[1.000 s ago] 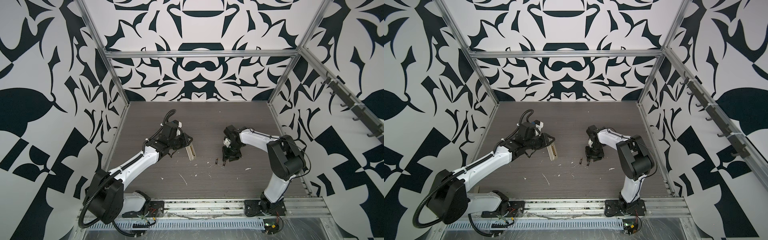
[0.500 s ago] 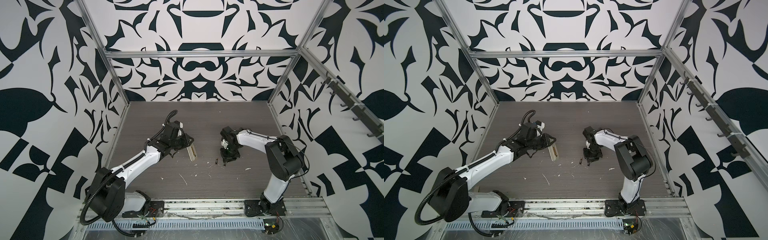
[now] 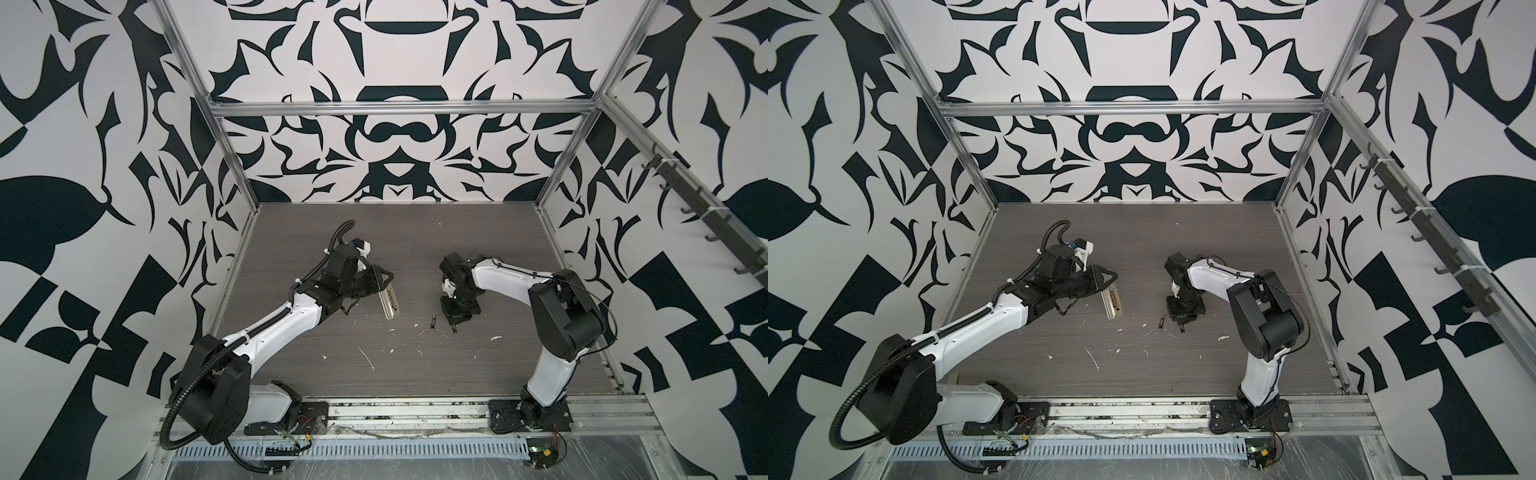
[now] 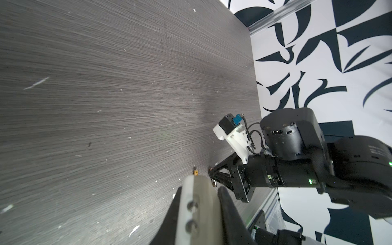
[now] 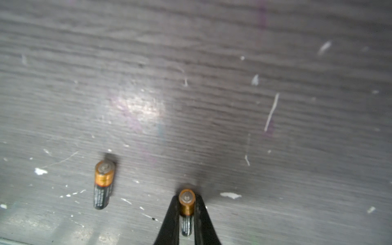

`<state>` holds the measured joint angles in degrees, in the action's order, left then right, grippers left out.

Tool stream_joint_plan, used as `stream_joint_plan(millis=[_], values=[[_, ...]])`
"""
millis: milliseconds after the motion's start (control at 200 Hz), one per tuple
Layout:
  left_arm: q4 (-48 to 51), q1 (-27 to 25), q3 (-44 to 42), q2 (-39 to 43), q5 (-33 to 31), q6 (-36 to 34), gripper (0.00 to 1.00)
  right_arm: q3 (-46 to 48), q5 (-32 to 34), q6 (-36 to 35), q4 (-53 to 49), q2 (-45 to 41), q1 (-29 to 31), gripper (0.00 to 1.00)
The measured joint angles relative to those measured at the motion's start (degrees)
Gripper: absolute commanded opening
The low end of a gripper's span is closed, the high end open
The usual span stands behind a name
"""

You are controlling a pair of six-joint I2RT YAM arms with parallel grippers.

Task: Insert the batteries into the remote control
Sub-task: 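Lift the battery with the right gripper toward the held remote, then lower the battery into the remote's compartment with the right gripper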

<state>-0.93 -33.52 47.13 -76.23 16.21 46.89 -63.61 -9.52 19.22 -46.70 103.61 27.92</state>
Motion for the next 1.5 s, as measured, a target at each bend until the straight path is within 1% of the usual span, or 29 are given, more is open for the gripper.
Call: stream_joint_plan(millis=[90, 195, 275, 380, 575, 655, 730, 845, 940, 1035, 1255, 1500], values=[[-1.2, 0.0, -0.7, 0.1, 0.9, 0.0, 0.0, 0.1, 0.2, -0.4, 0.2, -0.2, 0.0, 0.0], [-3.2, 0.0, -1.8, 0.6, 2.2, 0.0, 0.0, 1.8, 0.4, -0.9, 2.0, -1.8, 0.1, 0.0], [-4.9, 0.0, -2.8, 1.2, 3.2, 0.0, 0.0, 4.5, 0.4, -1.4, 4.6, -4.8, 0.1, 0.0], [-7.5, 0.0, -4.6, 3.0, 4.5, 0.5, 0.0, 6.9, 0.4, -1.7, 6.5, -11.5, 0.1, 0.0], [-12.3, 0.0, -5.9, 5.7, 6.8, 1.8, 0.0, 7.1, -1.4, -1.9, 10.8, -29.2, 0.2, 0.0], [-13.8, 0.0, -5.9, 6.0, 7.5, 2.4, 0.0, 6.0, -3.1, -1.8, 12.3, -34.9, 0.6, 0.0], [-14.7, 0.0, -5.9, 6.1, 8.0, 2.8, 0.0, 3.2, -4.6, -1.7, 13.2, -37.9, 1.7, 0.0], [-14.7, 0.0, -5.9, 6.1, 8.3, 3.3, 0.0, -3.0, -6.0, -1.8, 15.0, -38.1, 5.6, 0.0], [-14.7, 0.0, -5.9, 6.1, 8.3, 3.9, 0.0, -7.4, -6.8, -1.8, 17.1, -36.3, 9.2, 0.0], [-14.5, 0.0, -5.7, 6.1, 8.1, 4.3, 0.0, -9.9, -7.4, -1.8, 18.7, -33.9, 11.7, 0.0], [-14.7, 0.0, -5.4, 6.1, 7.4, 5.7, 0.0, -10.8, -7.4, -2.6, 19.7, -28.8, 15.4, 0.0], [-16.0, 0.0, -5.4, 6.1, 7.0, 7.0, 0.0, -10.8, -7.2, -3.1, 20.9, -27.3, 17.1, 0.0]])
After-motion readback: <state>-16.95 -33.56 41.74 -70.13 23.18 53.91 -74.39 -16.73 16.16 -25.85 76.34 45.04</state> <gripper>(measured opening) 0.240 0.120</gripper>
